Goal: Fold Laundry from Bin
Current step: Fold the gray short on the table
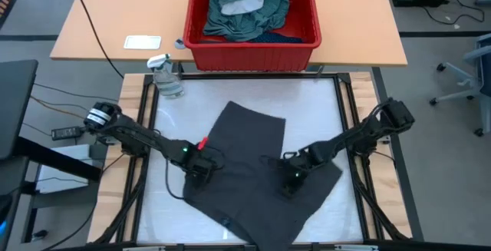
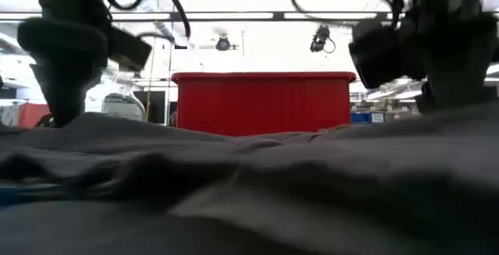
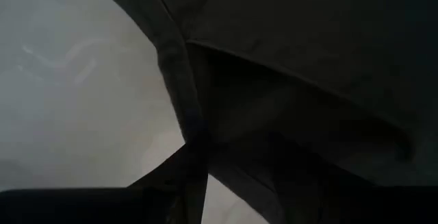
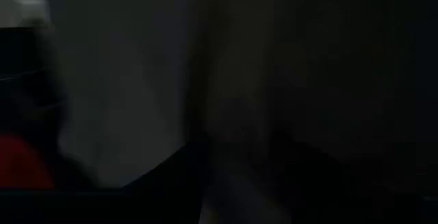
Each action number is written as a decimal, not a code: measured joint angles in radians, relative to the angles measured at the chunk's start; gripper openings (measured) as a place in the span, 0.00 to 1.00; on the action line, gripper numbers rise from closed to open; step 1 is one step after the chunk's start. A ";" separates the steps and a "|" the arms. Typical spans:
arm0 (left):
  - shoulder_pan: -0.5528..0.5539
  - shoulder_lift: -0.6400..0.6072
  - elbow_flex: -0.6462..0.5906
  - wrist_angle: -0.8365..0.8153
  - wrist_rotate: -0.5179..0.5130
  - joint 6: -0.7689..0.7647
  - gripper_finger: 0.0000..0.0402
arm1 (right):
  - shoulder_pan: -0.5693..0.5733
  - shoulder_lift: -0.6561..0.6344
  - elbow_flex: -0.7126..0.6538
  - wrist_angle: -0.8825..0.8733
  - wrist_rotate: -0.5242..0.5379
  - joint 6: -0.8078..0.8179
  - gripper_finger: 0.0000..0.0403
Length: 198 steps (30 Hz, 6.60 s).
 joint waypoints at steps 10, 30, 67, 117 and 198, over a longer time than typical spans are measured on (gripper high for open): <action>0.020 -0.180 -0.029 -0.039 -0.148 0.036 0.38 | 0.001 -0.113 0.000 -0.099 0.176 0.109 0.43; -0.216 -0.120 -0.170 0.734 -0.368 -0.470 0.33 | -0.086 -0.091 -0.029 -0.346 0.226 -0.413 0.43; -0.348 0.452 0.311 0.602 -0.172 -0.719 0.31 | -0.108 0.002 -0.030 -0.196 0.303 -0.417 0.42; -0.310 0.130 0.089 0.798 -0.512 -0.630 0.31 | -0.052 0.000 -0.036 -0.160 0.205 -0.624 0.38; -0.452 -0.005 0.026 0.256 -0.302 -0.214 0.31 | 0.052 0.162 0.180 -0.057 0.232 -0.337 0.38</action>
